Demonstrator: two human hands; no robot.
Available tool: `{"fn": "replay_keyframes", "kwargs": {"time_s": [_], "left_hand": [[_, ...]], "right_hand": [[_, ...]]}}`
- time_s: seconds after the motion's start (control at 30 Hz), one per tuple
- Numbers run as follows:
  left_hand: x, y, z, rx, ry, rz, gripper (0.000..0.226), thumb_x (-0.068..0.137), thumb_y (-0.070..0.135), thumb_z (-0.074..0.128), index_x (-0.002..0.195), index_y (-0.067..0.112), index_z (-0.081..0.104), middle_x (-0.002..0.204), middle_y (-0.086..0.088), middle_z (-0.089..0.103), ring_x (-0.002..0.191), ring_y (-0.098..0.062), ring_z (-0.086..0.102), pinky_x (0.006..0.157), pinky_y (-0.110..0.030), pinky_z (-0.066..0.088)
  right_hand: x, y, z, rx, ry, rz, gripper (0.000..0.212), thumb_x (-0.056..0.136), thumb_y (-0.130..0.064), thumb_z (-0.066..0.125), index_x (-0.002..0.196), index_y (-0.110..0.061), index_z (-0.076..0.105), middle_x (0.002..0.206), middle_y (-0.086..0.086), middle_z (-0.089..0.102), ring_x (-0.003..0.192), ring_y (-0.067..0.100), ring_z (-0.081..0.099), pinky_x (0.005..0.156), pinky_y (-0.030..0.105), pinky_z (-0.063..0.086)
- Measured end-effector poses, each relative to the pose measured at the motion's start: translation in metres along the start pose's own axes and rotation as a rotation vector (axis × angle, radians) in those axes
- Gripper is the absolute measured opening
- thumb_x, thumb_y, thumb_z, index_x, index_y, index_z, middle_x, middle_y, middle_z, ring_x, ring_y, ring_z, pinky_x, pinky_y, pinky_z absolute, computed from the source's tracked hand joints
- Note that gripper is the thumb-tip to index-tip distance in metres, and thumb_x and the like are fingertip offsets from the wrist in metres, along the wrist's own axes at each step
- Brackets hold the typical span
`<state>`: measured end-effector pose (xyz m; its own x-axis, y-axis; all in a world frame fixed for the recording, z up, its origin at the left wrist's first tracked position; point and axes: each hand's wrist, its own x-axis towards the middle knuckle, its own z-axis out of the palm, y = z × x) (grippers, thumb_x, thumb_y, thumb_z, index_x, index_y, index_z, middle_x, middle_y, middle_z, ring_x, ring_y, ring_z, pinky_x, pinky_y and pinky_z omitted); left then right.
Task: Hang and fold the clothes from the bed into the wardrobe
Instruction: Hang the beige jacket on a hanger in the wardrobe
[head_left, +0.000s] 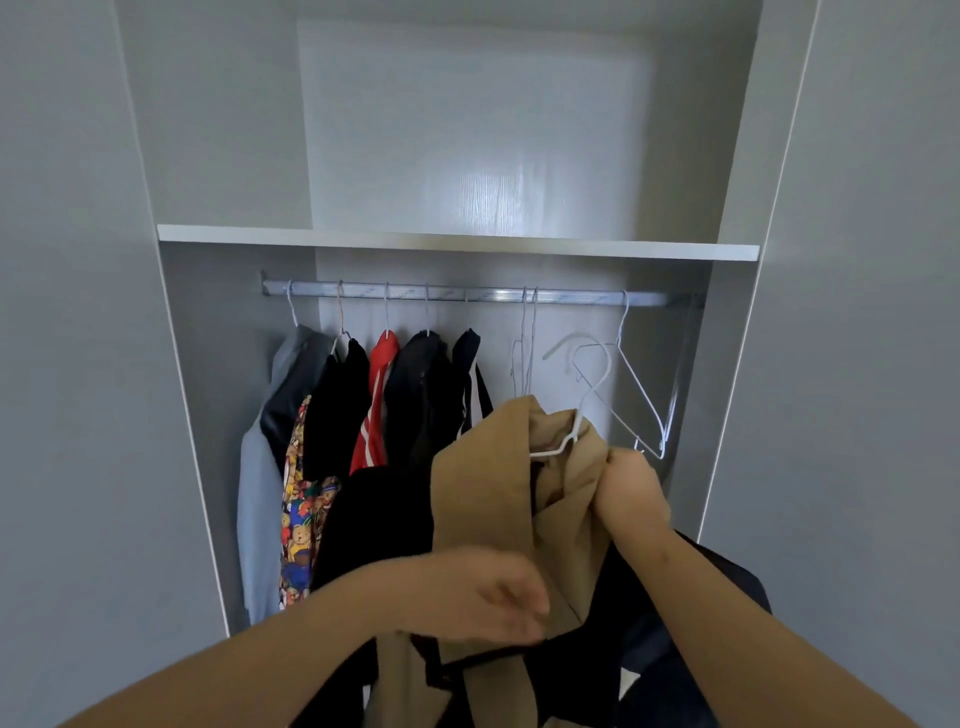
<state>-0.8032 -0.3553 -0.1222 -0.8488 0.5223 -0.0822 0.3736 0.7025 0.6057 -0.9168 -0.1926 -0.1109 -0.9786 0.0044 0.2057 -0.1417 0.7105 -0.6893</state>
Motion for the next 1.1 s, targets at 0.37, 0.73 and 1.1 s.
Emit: {"fn": "replay_keyframes", "kwargs": {"time_s": [0.37, 0.73, 1.1], "left_hand": [[0.035, -0.011, -0.042, 0.654, 0.943, -0.031, 0.054, 0.086, 0.062, 0.032, 0.103, 0.021, 0.062, 0.081, 0.006, 0.067, 0.074, -0.010, 0.062, 0.062, -0.030, 0.049], [0.046, -0.017, -0.022, 0.303, 1.003, -0.111, 0.021, 0.082, 0.049, 0.060, 0.086, 0.030, 0.052, 0.060, 0.018, 0.048, 0.057, 0.001, 0.047, 0.048, -0.017, 0.030], [0.056, -0.048, -0.006, 0.035, 0.722, -0.239, 0.018, 0.090, 0.026, 0.058, 0.107, 0.020, 0.059, 0.100, 0.012, 0.054, 0.093, -0.005, 0.052, 0.080, -0.018, 0.040]], "right_hand": [[-0.003, 0.008, -0.012, 0.297, 0.030, -0.167, 0.049, 0.090, -0.006, 0.042, 0.044, -0.023, 0.048, 0.054, -0.003, 0.044, 0.059, 0.017, 0.042, 0.061, 0.029, 0.036], [-0.002, 0.027, -0.020, 0.114, -0.119, -0.094, 0.046, 0.096, -0.032, 0.037, 0.053, -0.016, 0.041, 0.056, 0.000, 0.045, 0.056, 0.017, 0.041, 0.055, 0.028, 0.031], [-0.011, 0.068, -0.019, 0.374, -0.270, 0.331, 0.025, 0.098, -0.015, 0.044, 0.101, 0.005, 0.060, 0.091, 0.014, 0.060, 0.068, 0.017, 0.051, 0.064, 0.030, 0.045]]}}
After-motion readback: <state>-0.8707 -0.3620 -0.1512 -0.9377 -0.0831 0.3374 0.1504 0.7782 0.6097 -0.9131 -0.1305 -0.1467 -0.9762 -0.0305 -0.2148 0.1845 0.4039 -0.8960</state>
